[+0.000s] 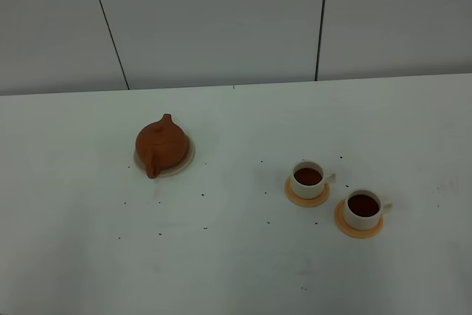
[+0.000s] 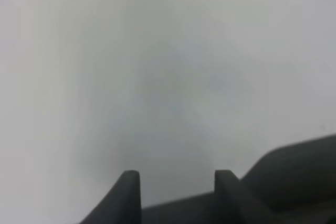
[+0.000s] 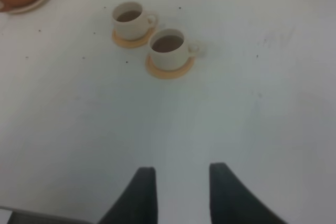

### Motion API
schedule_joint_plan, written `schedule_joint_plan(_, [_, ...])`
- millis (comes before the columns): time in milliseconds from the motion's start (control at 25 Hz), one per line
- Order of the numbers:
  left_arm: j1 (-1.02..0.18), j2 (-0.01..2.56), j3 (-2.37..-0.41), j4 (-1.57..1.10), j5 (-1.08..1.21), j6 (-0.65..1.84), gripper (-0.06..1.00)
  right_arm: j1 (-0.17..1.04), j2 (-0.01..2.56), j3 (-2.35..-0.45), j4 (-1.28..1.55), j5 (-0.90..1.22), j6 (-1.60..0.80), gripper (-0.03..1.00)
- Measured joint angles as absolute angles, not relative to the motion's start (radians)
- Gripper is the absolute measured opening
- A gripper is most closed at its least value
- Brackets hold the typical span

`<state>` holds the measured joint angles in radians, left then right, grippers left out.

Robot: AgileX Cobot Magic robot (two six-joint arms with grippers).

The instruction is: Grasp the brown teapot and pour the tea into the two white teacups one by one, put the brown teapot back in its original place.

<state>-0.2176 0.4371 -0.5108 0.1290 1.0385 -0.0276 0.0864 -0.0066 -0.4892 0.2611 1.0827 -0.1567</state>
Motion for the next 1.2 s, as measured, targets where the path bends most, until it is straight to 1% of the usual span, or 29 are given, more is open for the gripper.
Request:
schedule_joint_plan(80, [-0.176, 0.391, -0.508, 0.129, 1.039, -0.025, 0.4, 0.086, -0.007, -0.489, 0.261, 1.083, -0.157, 0.24])
schedule_joint_plan(320, [0.01, 0.357, -0.505, 0.09, 1.039, 0.029, 0.4, 0.086, -0.007, -0.489, 0.261, 1.083, -0.157, 0.24])
schedule_joint_plan(480, [0.074, 0.337, -0.505, 0.069, 1.039, 0.054, 0.4, 0.086, -0.007, -0.489, 0.261, 1.083, -0.157, 0.24])
schedule_joint_plan(1200, [0.087, 0.039, -0.505, 0.061, 1.039, 0.066, 0.4, 0.086, -0.007, -0.489, 0.261, 1.083, -0.157, 0.24])
